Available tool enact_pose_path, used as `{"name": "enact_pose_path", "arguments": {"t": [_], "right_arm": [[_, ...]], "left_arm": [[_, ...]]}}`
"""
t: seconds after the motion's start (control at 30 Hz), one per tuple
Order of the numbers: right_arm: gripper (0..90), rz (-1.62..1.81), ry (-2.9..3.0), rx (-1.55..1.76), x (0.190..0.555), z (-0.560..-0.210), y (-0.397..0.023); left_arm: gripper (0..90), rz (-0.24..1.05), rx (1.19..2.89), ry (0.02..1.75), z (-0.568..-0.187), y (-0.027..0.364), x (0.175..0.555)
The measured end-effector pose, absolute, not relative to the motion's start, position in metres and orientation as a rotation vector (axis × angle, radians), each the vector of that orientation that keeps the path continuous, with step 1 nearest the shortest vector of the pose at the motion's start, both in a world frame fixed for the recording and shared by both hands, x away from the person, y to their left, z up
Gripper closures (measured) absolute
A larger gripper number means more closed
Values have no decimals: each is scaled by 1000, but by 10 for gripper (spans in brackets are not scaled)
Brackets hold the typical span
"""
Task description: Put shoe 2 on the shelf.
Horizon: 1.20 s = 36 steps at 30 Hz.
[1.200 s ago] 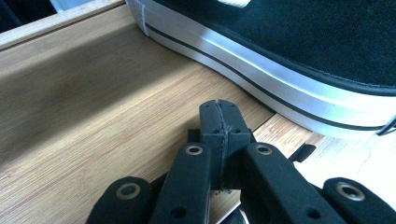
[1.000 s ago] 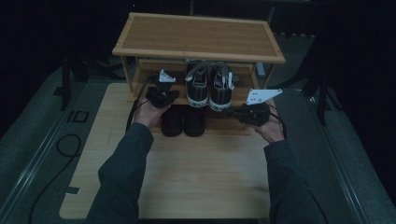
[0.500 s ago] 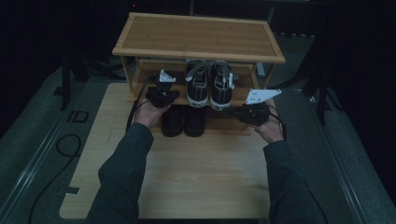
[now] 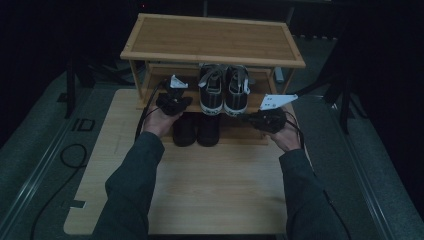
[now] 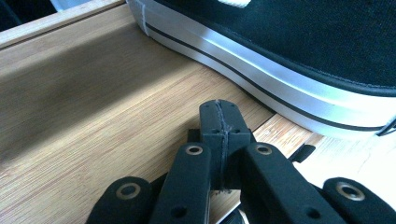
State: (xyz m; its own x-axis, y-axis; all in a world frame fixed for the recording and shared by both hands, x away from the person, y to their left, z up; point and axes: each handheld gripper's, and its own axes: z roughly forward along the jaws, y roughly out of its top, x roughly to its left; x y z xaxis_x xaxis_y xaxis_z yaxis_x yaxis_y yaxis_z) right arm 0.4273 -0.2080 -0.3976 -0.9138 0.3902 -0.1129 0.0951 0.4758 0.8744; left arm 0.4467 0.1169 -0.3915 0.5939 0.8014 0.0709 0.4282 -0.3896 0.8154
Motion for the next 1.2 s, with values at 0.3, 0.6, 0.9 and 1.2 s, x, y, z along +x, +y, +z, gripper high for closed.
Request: {"name": "enact_pose_path", "arguments": {"t": [0.3, 0.6, 0.9, 1.2], "right_arm": [[900, 1419, 2425, 429, 431, -402, -207], [900, 1428, 2410, 457, 433, -403, -205], [900, 1428, 2391, 474, 433, -405, -202], [900, 1432, 2402, 465, 426, -408, -210]], "left_arm": [[900, 597, 2025, 975, -392, 117, 446], [900, 596, 2022, 975, -392, 117, 446], [900, 584, 2013, 976, -392, 118, 447], [900, 584, 2008, 981, -392, 118, 447]]}}
